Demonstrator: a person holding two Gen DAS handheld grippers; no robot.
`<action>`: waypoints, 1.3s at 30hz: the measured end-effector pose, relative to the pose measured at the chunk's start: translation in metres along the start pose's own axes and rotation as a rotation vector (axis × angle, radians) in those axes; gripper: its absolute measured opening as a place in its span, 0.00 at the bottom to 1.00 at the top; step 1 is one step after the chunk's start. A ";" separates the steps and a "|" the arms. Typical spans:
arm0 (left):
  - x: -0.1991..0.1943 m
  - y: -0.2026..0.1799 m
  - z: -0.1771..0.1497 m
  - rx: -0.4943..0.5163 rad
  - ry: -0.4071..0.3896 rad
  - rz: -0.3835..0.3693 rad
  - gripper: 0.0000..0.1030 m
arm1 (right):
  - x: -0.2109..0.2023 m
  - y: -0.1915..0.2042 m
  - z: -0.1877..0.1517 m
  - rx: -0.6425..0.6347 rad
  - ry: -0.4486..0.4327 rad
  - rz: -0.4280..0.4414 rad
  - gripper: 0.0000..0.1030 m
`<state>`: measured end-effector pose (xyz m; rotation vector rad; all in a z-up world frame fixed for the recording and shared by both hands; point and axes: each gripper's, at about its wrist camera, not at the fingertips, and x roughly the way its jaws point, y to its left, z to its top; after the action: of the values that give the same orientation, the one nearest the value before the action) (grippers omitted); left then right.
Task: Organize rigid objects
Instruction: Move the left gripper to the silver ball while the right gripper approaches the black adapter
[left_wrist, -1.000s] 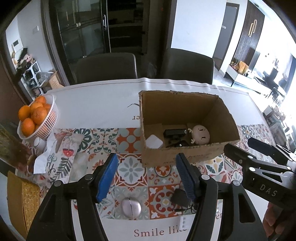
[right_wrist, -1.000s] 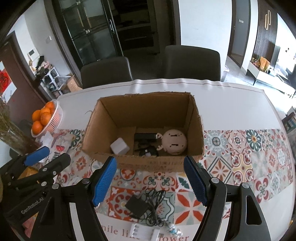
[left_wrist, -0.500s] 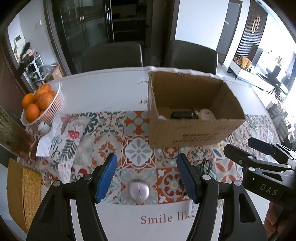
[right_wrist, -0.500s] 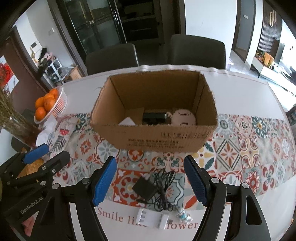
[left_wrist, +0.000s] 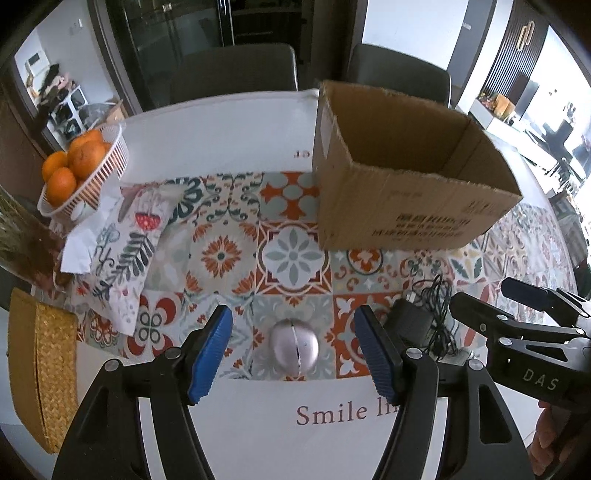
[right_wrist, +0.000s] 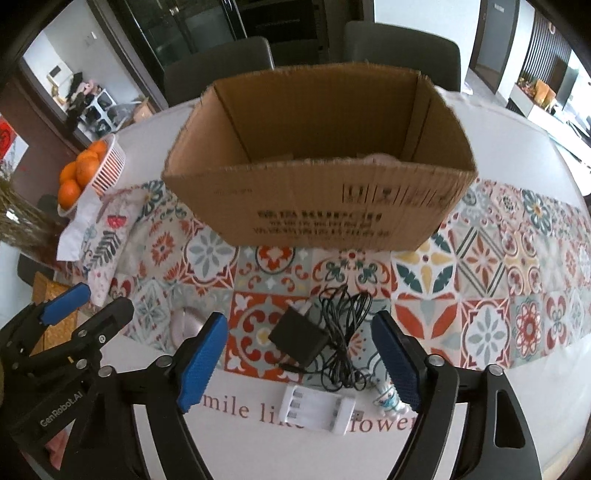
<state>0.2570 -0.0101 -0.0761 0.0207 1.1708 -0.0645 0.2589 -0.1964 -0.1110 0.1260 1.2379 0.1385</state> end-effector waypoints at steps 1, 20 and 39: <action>0.004 0.001 -0.001 0.000 0.012 0.002 0.65 | 0.003 0.000 -0.001 -0.001 0.008 0.000 0.81; 0.067 0.003 -0.021 -0.001 0.188 -0.004 0.66 | 0.065 -0.009 -0.016 0.038 0.180 -0.015 0.83; 0.112 0.004 -0.041 0.004 0.275 0.016 0.67 | 0.113 0.000 -0.019 -0.028 0.273 -0.062 0.86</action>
<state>0.2627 -0.0089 -0.1954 0.0437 1.4452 -0.0514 0.2776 -0.1763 -0.2224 0.0451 1.5095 0.1215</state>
